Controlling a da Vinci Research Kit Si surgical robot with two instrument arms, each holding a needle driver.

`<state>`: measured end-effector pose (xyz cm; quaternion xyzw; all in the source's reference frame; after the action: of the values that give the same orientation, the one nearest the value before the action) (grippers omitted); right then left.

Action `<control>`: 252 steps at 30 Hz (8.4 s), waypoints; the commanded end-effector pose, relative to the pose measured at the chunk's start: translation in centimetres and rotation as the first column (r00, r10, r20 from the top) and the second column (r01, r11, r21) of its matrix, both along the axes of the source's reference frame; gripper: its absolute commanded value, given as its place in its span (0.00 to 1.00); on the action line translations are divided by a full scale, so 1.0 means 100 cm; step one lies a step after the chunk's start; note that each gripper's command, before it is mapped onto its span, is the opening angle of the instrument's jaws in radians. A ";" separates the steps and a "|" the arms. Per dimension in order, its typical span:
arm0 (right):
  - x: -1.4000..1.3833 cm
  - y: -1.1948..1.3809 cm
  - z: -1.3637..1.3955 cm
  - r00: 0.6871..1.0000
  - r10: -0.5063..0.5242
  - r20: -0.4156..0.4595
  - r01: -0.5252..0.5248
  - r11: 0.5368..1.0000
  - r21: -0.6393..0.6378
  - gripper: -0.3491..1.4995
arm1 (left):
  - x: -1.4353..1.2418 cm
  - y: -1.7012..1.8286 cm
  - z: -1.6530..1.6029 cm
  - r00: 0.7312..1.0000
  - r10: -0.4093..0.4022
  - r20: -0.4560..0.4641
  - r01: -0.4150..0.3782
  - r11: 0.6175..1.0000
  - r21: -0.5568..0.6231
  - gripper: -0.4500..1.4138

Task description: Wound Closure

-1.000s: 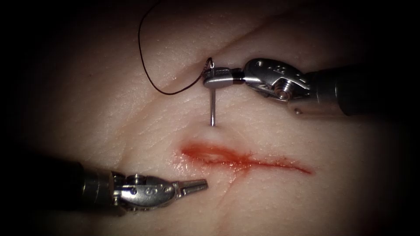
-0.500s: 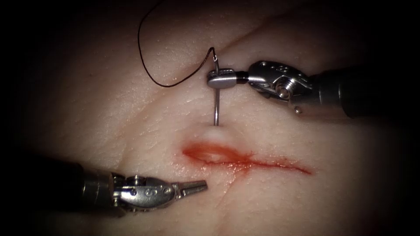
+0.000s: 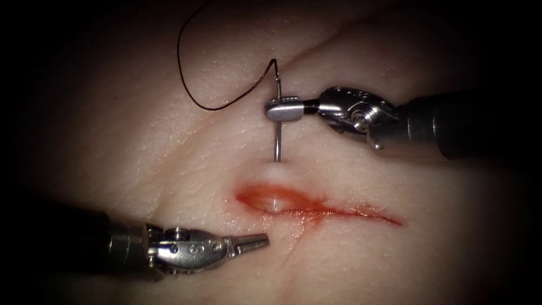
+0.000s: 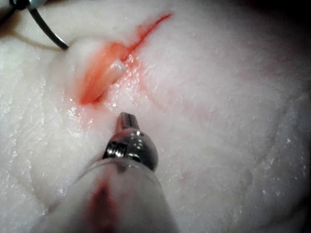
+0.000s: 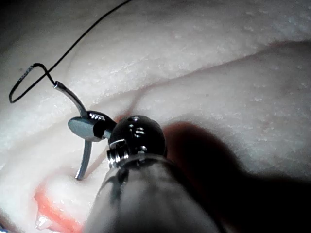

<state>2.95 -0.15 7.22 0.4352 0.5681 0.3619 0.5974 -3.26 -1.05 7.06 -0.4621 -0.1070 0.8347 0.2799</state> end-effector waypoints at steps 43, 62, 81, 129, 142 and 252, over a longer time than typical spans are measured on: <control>0.0021 -0.0010 -0.0021 0.968 0.184 0.172 -0.080 0.873 -0.481 0.95 | -0.0003 -0.0003 0.0003 1.000 0.004 0.000 -0.004 1.000 0.005 0.17; 0.0006 -0.0021 -0.0021 0.916 0.238 0.325 -0.028 0.843 -0.538 0.00 | -0.0004 -0.0007 0.0000 1.000 0.007 0.004 -0.007 1.000 0.006 0.17; 0.0004 -0.0058 -0.0024 0.968 -0.013 0.252 0.033 0.997 -0.077 0.00 | -0.0001 -0.0006 0.0000 1.000 0.010 0.008 -0.010 1.000 0.007 0.17; -0.0061 -0.0027 -0.0007 0.979 0.066 0.192 -0.028 0.981 -0.194 0.83 | 0.0011 -0.0015 -0.0021 0.968 0.249 -0.026 -0.233 0.857 -0.460 0.49; -0.0054 -0.0034 -0.0004 0.979 0.070 0.193 -0.029 0.978 -0.207 0.82 | -0.0009 -0.0003 -0.0016 0.971 0.238 -0.018 -0.218 0.855 -0.470 0.57; -0.0075 -0.0046 -0.0088 0.970 0.045 0.240 -0.093 0.977 0.192 0.76 | -0.0018 0.0070 -0.0125 0.994 0.105 -0.039 -0.100 0.674 -0.732 0.00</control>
<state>2.15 -0.58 6.28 0.4284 0.4663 0.4917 0.5977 -3.41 -0.36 5.79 -0.5237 0.2197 0.8230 0.0132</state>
